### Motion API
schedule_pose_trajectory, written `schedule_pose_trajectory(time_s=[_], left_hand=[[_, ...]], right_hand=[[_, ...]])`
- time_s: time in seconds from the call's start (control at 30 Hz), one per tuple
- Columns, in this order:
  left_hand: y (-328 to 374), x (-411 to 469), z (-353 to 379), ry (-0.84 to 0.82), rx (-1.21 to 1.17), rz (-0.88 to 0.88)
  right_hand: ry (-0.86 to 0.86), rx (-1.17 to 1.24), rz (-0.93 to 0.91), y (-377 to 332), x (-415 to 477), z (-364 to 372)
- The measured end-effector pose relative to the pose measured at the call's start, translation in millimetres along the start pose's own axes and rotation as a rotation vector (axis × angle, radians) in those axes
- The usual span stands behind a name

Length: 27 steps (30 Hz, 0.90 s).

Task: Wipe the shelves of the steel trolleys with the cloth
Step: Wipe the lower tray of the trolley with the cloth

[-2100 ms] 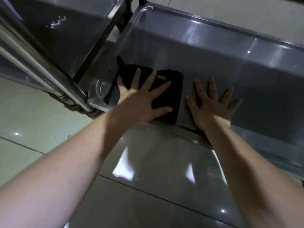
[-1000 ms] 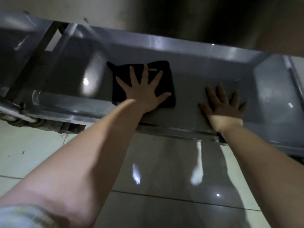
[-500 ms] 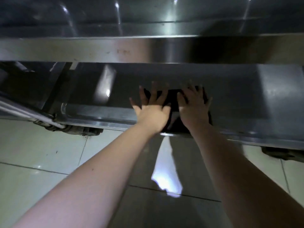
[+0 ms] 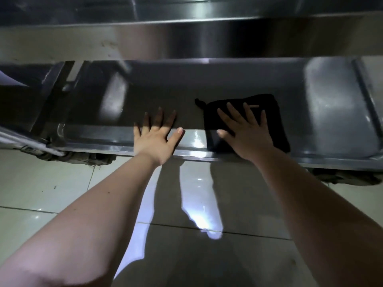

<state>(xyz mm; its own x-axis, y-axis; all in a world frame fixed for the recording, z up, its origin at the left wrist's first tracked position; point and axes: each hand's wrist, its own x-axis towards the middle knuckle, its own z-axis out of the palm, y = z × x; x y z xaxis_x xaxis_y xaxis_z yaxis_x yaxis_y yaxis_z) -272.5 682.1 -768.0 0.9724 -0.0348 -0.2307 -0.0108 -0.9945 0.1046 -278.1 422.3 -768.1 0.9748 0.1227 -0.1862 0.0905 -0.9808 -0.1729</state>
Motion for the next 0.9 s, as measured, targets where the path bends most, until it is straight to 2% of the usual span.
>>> schedule_pose_trajectory(time_s=[0.13,0.23,0.33,0.5,0.6,0.77,0.83,0.9], left_hand=[[-1,0,1,0.008,0.039,0.010],[3,0,0,-0.005,0.073,0.021],[9,-1,-3,-0.013,0.093,0.007],[45,0,-6,-0.064,0.048,-0.096],[75,3,-5,-0.081,0.074,0.014],[83,8,3,-0.082,0.025,0.048],[84,7,7,-0.051,0.026,0.051],[87,8,9,-0.034,0.026,0.053]], right_hand=[[-0.007,-0.016,0.184,105,-24,-16],[-0.019,-0.018,0.251,130,-30,-23],[-0.003,-0.070,0.277,98,-22,-14],[0.020,-0.045,0.067,-7,-4,5],[0.016,-0.052,0.067,-12,-2,6],[0.031,-0.023,0.078,63,-18,-3],[0.036,-0.067,0.188,118,-31,-11],[0.030,-0.010,0.335,178,-47,-23]])
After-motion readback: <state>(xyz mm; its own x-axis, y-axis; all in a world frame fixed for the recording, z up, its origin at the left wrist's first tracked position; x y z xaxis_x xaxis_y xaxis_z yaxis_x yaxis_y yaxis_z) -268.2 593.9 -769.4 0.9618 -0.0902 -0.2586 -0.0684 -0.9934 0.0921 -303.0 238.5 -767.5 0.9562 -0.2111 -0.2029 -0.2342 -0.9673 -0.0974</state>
